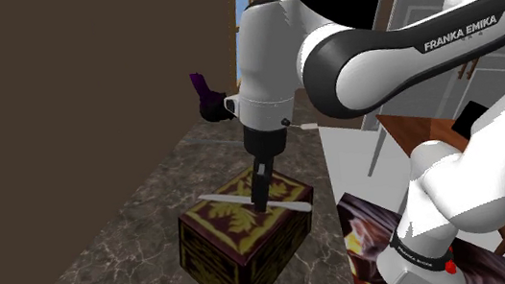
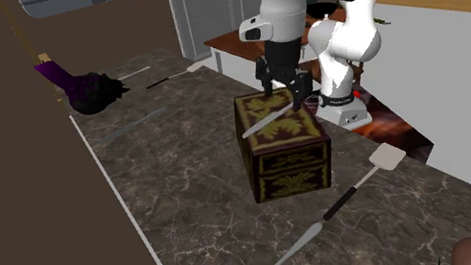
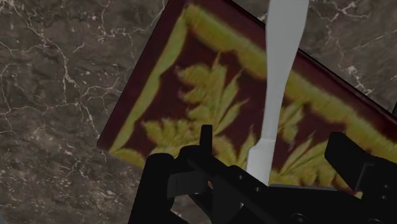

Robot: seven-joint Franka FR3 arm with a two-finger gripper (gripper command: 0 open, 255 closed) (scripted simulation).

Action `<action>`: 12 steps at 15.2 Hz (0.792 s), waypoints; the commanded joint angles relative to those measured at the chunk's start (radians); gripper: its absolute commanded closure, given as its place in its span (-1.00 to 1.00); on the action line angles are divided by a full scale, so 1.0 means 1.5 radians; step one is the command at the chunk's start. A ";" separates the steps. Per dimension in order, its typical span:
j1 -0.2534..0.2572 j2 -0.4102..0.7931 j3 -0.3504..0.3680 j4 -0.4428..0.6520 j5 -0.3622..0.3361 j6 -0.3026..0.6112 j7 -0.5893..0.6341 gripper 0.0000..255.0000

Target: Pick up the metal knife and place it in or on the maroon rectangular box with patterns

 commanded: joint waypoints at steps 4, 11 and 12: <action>-0.001 -0.008 -0.005 0.061 -0.002 -0.068 0.000 -1.00; -0.002 -0.008 -0.007 0.078 -0.003 -0.086 0.000 -1.00; -0.002 -0.008 -0.007 0.078 -0.003 -0.086 0.000 -1.00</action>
